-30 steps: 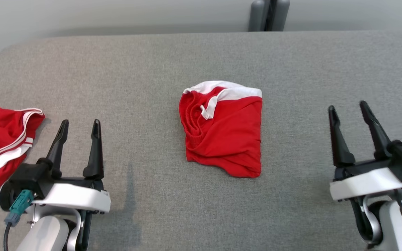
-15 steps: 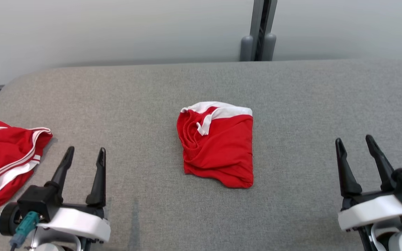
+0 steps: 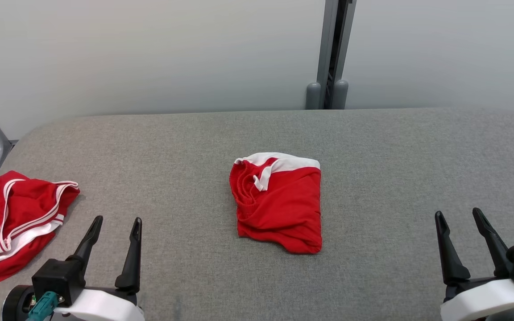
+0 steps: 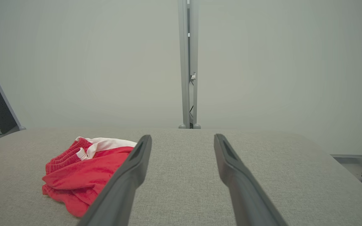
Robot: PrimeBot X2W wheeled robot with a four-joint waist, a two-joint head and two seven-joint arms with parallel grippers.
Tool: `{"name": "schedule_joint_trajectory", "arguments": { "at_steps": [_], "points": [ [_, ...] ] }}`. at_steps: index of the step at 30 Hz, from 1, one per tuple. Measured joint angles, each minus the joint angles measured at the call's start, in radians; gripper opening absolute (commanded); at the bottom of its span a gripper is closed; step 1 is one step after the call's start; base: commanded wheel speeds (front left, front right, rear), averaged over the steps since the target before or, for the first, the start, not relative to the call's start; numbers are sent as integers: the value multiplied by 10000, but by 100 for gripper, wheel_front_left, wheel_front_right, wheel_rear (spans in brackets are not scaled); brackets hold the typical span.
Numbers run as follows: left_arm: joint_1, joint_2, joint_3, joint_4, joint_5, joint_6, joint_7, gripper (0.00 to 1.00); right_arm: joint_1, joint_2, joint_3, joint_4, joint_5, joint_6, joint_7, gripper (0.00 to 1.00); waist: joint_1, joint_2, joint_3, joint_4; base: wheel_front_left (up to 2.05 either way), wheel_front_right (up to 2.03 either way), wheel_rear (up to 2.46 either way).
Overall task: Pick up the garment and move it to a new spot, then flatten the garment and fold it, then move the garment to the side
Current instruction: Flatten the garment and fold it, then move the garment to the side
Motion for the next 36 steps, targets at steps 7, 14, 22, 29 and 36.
{"name": "schedule_joint_trajectory", "arguments": {
  "at_steps": [7,14,22,29,36],
  "points": [
    [157,58,4,-146,-33,115,102,100,115,-2,-4,-90,98,0,117,100,0,0,-113,-14,0,0,0],
    [164,52,-4,-194,-59,176,134,100,139,0,8,-86,98,0,140,100,0,0,-101,19,0,0,0],
    [162,56,-19,-222,-63,201,134,100,138,0,25,-56,123,0,144,100,0,0,-57,14,0,0,0],
    [154,17,-33,-224,-150,201,123,100,145,0,15,-6,163,0,144,100,0,0,-75,26,0,0,0],
    [-109,13,-123,-211,-98,196,81,100,68,0,-125,142,167,0,226,100,0,0,67,248,0,0,0]
  ]
}}
